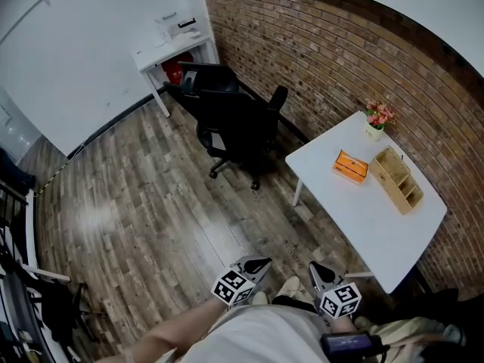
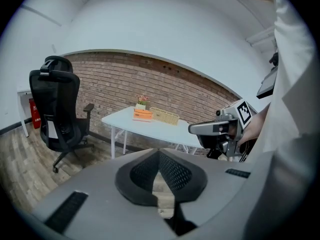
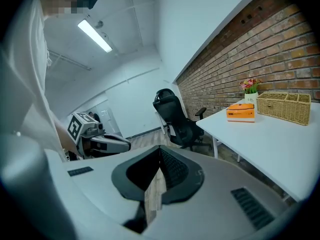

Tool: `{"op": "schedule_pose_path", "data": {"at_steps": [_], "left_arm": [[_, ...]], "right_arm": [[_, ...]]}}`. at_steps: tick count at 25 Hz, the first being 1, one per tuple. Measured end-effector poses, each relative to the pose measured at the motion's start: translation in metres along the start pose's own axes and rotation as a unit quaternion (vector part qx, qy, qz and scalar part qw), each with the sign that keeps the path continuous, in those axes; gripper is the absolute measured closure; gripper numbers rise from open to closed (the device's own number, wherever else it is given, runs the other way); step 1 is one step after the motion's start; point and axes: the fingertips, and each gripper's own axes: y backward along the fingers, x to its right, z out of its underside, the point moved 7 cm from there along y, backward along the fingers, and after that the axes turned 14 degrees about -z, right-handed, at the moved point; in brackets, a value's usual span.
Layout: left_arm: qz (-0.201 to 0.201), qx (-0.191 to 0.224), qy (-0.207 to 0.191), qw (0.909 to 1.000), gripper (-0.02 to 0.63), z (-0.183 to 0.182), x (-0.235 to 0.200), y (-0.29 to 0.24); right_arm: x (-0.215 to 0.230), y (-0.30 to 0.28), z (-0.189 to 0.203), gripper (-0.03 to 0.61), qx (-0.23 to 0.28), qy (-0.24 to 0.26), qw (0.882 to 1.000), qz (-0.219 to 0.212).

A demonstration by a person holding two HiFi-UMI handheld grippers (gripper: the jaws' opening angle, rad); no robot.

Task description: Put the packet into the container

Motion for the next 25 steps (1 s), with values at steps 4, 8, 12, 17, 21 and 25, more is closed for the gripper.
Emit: {"op": "schedule_pose_path", "data": {"at_steps": [4,8,12,17,21,25], "left_arm": [[0.004,-0.003,-0.007,1.0,0.603,-0.014,0.003,-0.019],[0.01,-0.005,-0.012,0.9999,0.603,-0.03,0.01,-0.041],[0.011,-0.005,-0.015,0.9998,0.603,-0.046,0.019,-0.064],[0.01,-0.003,-0.025,0.9996,0.603,-0.065,0.027,-0.085],[0.008,-0.004,-0.029,0.9995,0.603,-0.073,0.028,-0.097],[0.009,-0.009,-0.027,0.9996,0.603,-0.075,0.027,-0.105]], "right_arm": [[0.021,0.001,-0.012,0.568,0.001,0.003,1.0,-0.001],[0.043,0.006,-0.022,0.568,0.005,0.005,1.0,-0.001],[0.066,0.016,-0.031,0.568,0.013,0.003,1.0,0.002],[0.09,0.026,-0.036,0.568,0.015,-0.002,1.0,0.002],[0.104,0.03,-0.039,0.568,0.011,-0.002,1.0,0.004],[0.112,0.034,-0.042,0.566,0.027,-0.011,1.0,0.008]]}}
